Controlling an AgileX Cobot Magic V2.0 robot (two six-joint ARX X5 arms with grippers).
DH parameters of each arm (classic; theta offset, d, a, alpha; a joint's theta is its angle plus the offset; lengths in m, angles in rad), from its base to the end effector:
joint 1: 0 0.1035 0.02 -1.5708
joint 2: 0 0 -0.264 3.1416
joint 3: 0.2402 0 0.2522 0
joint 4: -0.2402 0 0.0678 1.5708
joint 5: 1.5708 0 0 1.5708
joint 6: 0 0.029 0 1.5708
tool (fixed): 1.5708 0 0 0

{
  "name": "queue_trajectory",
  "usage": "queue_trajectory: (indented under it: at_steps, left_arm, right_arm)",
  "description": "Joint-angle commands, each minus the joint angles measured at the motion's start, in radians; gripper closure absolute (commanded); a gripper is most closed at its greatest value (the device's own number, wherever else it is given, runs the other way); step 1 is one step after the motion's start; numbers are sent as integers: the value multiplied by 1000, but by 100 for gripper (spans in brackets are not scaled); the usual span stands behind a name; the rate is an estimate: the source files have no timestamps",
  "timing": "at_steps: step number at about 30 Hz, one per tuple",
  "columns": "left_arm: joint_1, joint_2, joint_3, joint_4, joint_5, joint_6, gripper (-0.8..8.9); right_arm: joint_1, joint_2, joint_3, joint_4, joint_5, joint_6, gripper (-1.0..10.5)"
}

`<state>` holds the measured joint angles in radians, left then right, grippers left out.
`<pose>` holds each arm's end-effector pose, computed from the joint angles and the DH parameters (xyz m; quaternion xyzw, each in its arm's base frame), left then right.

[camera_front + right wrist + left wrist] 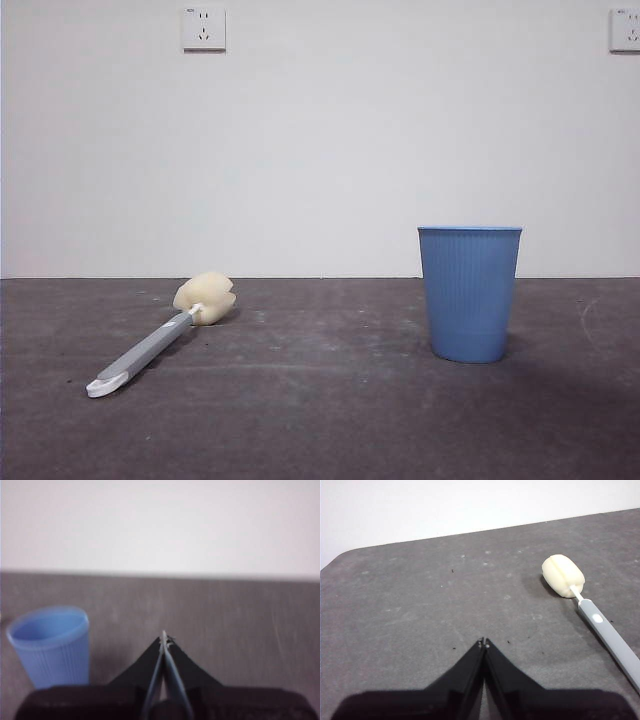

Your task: Pick up the cup brush,pick up the cup,insert the brush into the cup,clean the cup,put the cup brush back,put the cup back to the fixed position on the table

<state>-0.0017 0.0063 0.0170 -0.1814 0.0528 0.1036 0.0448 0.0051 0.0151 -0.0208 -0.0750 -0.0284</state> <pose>0.0957 -0.0017 0.1513 0.0494 0.0837 -0.0315 0.9948 0.0969 0.0065 0.1662 -0.0141 0.0045 0.0599 0.9981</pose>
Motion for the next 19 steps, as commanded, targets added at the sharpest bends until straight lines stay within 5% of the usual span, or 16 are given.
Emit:
queue_trajectory:
  at_steps: [1,7,19]
  left_arm:
    - [3,-3,-14,8,3,-7,817]
    - [3,-3,-14,8,3,-7,817]
    - [3,-3,-14,8,3,-7,817]
  right_arm:
    - [-15,-3,-11,-25,1,31,946]
    - [-33,-3,-11,-167,2,-12,946]
    - [-33,-3,-11,-159,4,-6,946]
